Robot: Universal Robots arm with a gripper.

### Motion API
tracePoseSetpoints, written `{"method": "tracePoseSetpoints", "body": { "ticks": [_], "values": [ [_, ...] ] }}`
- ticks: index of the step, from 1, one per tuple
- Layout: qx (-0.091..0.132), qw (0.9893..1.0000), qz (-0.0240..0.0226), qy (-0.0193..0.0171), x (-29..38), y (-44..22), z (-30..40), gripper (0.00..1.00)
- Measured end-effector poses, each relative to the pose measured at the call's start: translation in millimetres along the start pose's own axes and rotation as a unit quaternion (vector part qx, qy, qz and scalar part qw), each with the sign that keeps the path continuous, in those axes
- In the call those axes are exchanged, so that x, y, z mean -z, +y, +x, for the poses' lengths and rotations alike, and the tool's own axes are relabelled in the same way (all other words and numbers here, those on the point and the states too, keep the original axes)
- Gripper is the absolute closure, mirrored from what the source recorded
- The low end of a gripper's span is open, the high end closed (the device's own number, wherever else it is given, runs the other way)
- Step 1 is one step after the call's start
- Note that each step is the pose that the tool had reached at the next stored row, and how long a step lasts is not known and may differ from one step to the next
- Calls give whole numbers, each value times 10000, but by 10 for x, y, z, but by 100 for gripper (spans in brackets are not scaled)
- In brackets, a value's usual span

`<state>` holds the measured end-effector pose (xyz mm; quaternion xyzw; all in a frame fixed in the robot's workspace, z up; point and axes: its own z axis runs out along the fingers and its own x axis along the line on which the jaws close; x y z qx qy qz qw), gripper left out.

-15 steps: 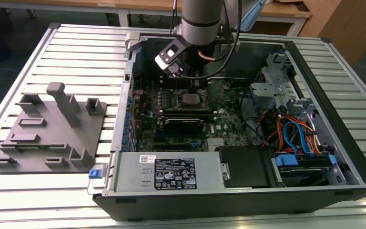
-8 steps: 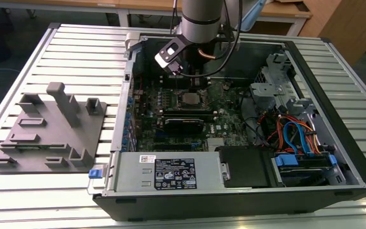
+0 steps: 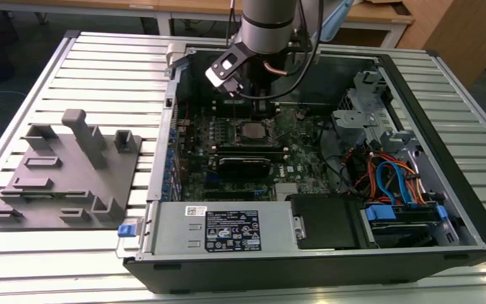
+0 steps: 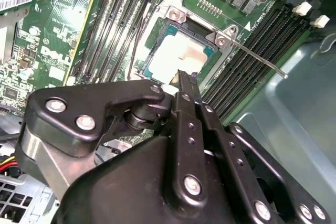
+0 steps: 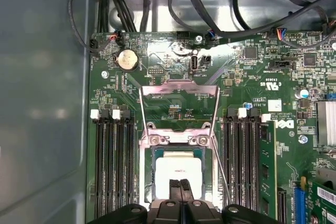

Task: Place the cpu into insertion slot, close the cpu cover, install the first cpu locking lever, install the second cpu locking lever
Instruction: 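Close the cpu cover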

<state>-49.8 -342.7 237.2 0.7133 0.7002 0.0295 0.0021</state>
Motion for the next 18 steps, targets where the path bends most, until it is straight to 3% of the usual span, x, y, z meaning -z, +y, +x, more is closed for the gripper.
{"method": "tracePoseSetpoints", "body": {
  "ticks": [18],
  "values": [
    [0,10000,1,2,65,3,2,89]
  ]
}}
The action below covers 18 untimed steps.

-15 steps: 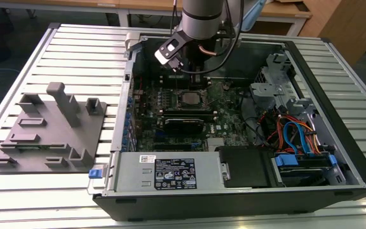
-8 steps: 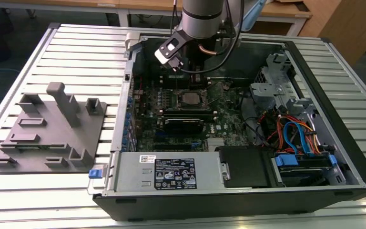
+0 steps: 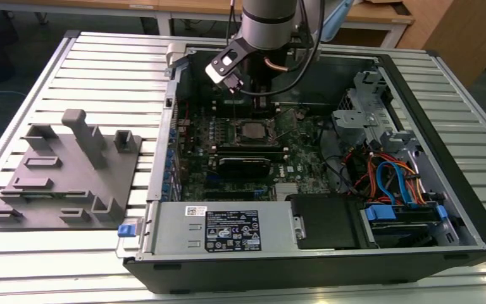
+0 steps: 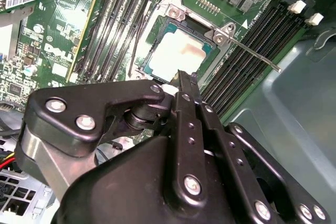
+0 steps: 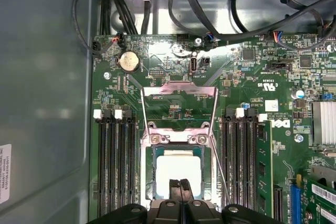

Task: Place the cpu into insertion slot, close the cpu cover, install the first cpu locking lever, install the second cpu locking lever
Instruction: 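Close the cpu cover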

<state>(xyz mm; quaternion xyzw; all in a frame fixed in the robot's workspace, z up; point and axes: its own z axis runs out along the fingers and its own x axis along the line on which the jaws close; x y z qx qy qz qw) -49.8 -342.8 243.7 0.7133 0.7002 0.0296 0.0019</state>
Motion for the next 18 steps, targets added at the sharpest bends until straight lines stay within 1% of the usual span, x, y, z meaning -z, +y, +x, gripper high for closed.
{"method": "tracePoseSetpoints", "body": {
  "ticks": [9,18],
  "values": [
    [0,10000,0,0,51,2,2,89],
    [0,10000,6,1,119,6,5,89]
  ]
}}
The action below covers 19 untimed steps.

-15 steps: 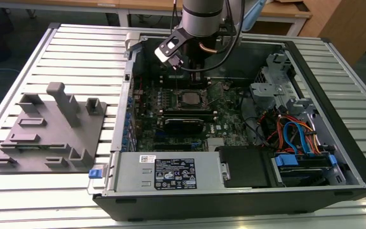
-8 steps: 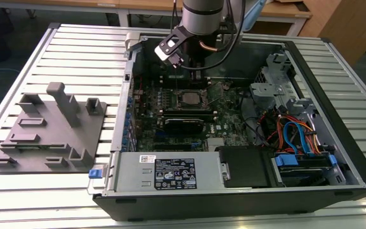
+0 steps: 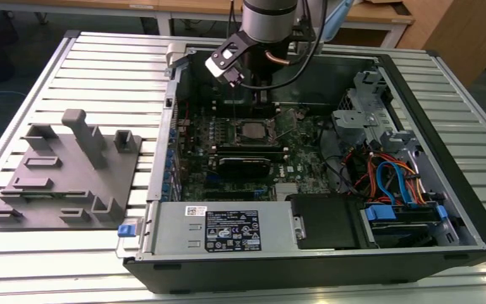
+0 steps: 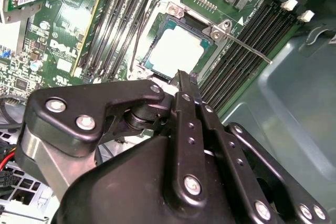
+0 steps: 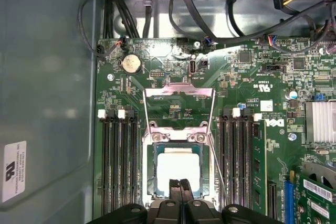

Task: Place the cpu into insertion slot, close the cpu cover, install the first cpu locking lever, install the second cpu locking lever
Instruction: 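Close the cpu cover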

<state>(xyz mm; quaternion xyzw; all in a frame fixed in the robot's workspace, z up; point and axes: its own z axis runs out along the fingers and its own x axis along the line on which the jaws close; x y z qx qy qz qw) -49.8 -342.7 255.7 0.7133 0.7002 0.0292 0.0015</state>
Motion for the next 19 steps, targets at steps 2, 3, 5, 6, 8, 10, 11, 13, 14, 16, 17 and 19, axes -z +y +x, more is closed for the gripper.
{"method": "tracePoseSetpoints", "body": {
  "ticks": [2,3,5,6,8,10,11,13,14,16,17,19],
  "values": [
    [0,10000,2,0,16,1,1,89],
    [0,10000,3,0,25,1,1,89],
    [0,10000,5,-1,44,2,1,89],
    [0,10000,6,0,53,2,2,89],
    [0,10000,8,1,67,3,2,89],
    [-1,10000,9,3,77,3,3,89],
    [-1,10000,10,3,83,4,3,89],
    [-1,10000,15,3,99,4,4,89],
    [-1,10000,17,3,108,5,4,89],
    [-1,10000,21,4,130,6,5,89],
    [-1,10000,24,5,140,6,5,89],
    [-1,10000,26,9,154,7,6,89]
  ]
}}
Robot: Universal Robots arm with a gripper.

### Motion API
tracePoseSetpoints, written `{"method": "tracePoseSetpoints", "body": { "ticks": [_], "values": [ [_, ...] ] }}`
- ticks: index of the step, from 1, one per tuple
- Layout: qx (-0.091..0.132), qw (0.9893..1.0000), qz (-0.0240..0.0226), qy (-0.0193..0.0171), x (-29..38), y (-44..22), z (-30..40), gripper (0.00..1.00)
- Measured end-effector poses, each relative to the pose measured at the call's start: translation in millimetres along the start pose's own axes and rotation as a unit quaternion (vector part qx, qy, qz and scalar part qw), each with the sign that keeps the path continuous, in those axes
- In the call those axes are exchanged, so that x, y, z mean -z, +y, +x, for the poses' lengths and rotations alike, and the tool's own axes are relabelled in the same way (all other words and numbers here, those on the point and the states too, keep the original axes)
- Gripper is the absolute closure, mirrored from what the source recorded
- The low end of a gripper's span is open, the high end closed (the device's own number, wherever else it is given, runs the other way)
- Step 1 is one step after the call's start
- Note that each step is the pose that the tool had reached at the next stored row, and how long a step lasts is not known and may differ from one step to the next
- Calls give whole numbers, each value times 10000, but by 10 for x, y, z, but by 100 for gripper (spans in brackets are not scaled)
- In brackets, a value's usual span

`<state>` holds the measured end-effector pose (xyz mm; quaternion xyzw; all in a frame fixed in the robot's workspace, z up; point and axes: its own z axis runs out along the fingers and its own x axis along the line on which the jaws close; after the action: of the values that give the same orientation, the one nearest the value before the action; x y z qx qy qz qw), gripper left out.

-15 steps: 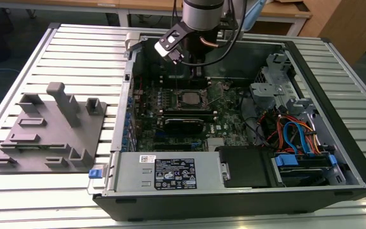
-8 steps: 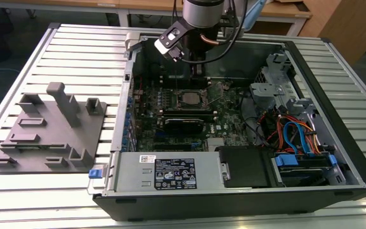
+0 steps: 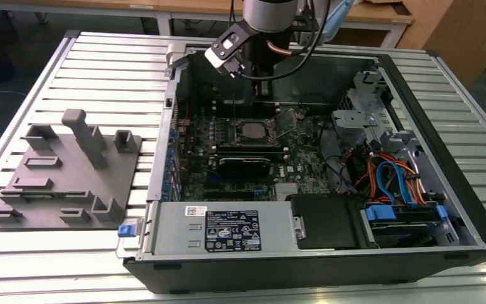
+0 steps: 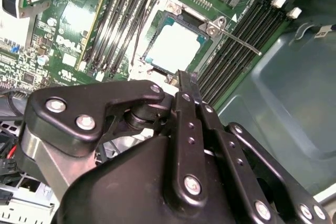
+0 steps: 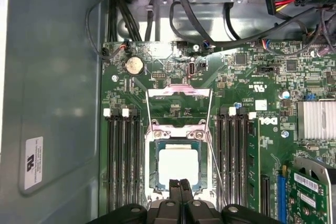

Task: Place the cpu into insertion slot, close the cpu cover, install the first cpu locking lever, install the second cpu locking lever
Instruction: 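Close the cpu cover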

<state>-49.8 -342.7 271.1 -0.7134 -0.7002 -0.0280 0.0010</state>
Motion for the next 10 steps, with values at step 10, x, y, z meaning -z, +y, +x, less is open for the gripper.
{"method": "tracePoseSetpoints", "body": {
  "ticks": [10],
  "values": [
    [0,10000,4,8,-2,78,1,89]
  ]
}}
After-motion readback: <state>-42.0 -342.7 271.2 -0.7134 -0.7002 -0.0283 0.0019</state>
